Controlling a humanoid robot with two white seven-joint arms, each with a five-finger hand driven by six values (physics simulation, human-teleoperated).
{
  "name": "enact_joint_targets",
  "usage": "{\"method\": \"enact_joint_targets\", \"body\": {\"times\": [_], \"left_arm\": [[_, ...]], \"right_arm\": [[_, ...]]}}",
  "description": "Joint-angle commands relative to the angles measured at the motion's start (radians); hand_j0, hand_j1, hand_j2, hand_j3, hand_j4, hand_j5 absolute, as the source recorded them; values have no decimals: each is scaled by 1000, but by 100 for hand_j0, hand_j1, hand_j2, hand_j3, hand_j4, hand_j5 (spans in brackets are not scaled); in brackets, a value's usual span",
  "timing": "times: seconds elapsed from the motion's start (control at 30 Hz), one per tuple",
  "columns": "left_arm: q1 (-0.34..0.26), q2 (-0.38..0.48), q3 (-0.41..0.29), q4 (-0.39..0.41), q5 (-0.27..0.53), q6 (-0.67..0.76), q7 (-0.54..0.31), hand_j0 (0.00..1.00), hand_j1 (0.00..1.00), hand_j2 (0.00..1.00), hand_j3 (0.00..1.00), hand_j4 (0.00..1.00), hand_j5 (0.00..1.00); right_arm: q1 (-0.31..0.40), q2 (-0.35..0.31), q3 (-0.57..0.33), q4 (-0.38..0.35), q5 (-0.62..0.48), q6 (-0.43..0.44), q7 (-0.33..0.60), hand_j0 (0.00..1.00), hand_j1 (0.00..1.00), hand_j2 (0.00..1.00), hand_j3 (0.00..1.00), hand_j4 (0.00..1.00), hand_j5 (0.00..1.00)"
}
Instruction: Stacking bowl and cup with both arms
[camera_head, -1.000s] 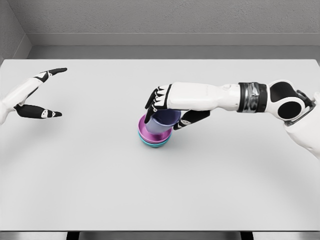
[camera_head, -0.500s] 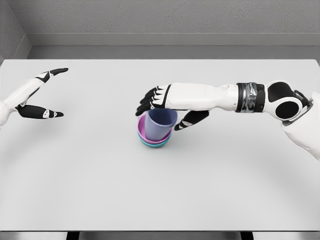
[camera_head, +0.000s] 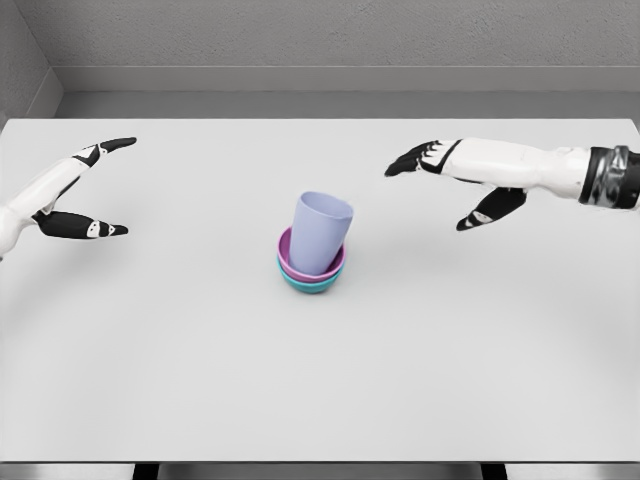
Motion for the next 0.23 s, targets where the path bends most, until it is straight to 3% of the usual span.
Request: {"method": "enact_joint_targets", "body": {"times": [0.0, 0.2], "left_arm": [[0, 0, 2, 1, 8, 2, 0, 100, 100, 100, 100, 100, 100], [0, -2, 6, -1, 8, 2, 0, 100, 100, 100, 100, 100, 100]], "right_arm": [[0, -69, -36, 109, -28, 3, 0, 100, 100, 100, 100, 100, 100], [0, -77, -37, 154, -28, 3, 0, 100, 100, 100, 100, 100, 100]]}}
